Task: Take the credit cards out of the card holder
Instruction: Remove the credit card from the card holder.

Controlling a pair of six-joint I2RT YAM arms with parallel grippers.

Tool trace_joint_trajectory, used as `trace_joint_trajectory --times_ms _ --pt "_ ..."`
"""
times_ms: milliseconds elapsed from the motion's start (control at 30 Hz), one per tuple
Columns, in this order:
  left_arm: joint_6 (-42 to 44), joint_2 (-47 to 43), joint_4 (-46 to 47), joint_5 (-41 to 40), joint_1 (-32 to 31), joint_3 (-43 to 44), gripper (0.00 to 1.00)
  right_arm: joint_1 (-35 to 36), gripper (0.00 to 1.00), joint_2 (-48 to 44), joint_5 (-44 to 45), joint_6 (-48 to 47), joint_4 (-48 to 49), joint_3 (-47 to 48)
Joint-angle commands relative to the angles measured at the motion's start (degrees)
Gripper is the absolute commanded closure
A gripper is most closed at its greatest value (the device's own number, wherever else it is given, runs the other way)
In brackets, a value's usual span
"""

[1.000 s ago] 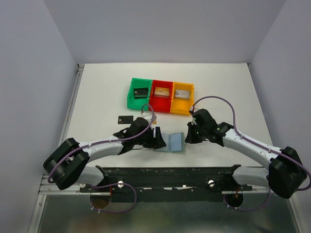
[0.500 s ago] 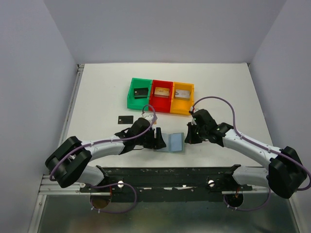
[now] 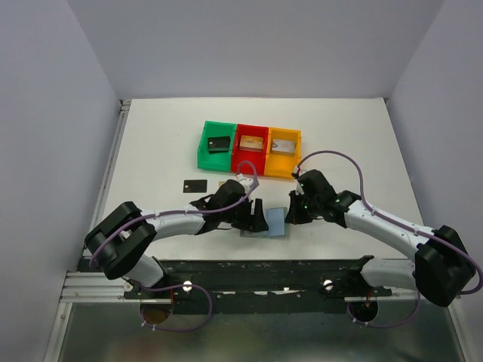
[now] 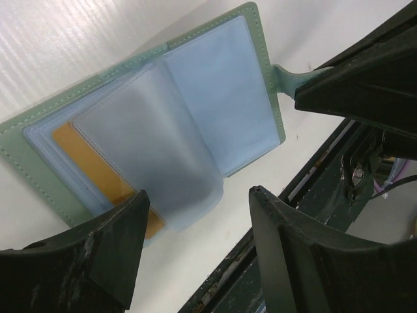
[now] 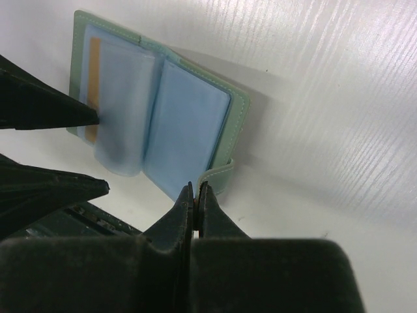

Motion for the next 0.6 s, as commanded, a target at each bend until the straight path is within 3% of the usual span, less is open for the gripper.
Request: trace_joint_trajectory --times_ms 0,567 --pt "1.6 1.27 2.75 3.28 -0.42 1.12 0.27 -0.32 0.99 0.05 -1.59 0.04 1.36 -0.95" --pt "3.53 7.5 8.12 11.02 -2.79 7.27 0.27 -0.32 0.99 -0.56 -0.09 0.04 1.18 -2.35"
